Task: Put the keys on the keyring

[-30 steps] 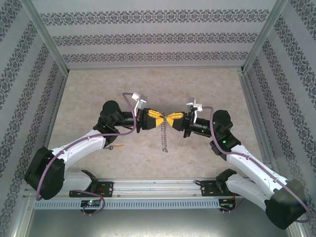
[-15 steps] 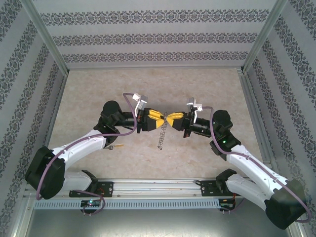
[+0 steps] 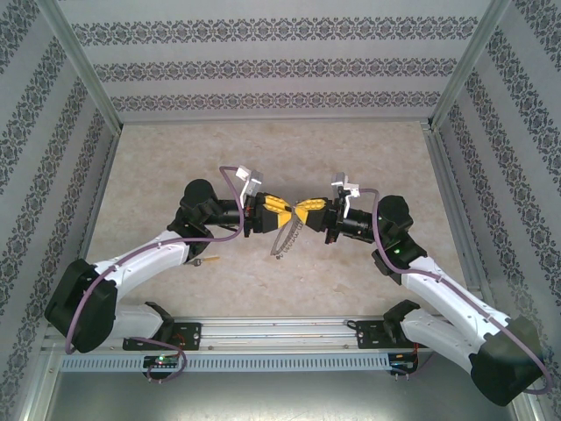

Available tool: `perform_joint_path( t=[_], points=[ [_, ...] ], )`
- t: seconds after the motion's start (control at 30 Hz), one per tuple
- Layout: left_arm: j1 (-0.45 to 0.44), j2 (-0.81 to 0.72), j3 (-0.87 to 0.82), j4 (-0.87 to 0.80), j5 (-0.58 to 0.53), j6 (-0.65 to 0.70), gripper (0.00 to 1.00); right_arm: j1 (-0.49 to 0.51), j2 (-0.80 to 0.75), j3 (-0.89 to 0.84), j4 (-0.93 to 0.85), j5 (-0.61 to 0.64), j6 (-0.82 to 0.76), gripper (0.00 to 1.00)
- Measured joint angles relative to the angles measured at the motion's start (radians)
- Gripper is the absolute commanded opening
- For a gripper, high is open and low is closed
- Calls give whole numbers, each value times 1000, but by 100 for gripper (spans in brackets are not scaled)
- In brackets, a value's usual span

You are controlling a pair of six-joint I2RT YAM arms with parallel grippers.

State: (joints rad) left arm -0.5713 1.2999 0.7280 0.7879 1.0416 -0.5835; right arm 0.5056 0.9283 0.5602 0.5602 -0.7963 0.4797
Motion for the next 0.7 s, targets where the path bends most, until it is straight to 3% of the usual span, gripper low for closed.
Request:
perform_joint_path(
  t=[0.47,0.7],
  points=[
    [-5,3,-6,18,-7,-1,16,0,4,-1,13,-1,14,0],
    [-5,4,-22,51,-29,-4,0,0,4,-5,20,0,14,0]
  ],
)
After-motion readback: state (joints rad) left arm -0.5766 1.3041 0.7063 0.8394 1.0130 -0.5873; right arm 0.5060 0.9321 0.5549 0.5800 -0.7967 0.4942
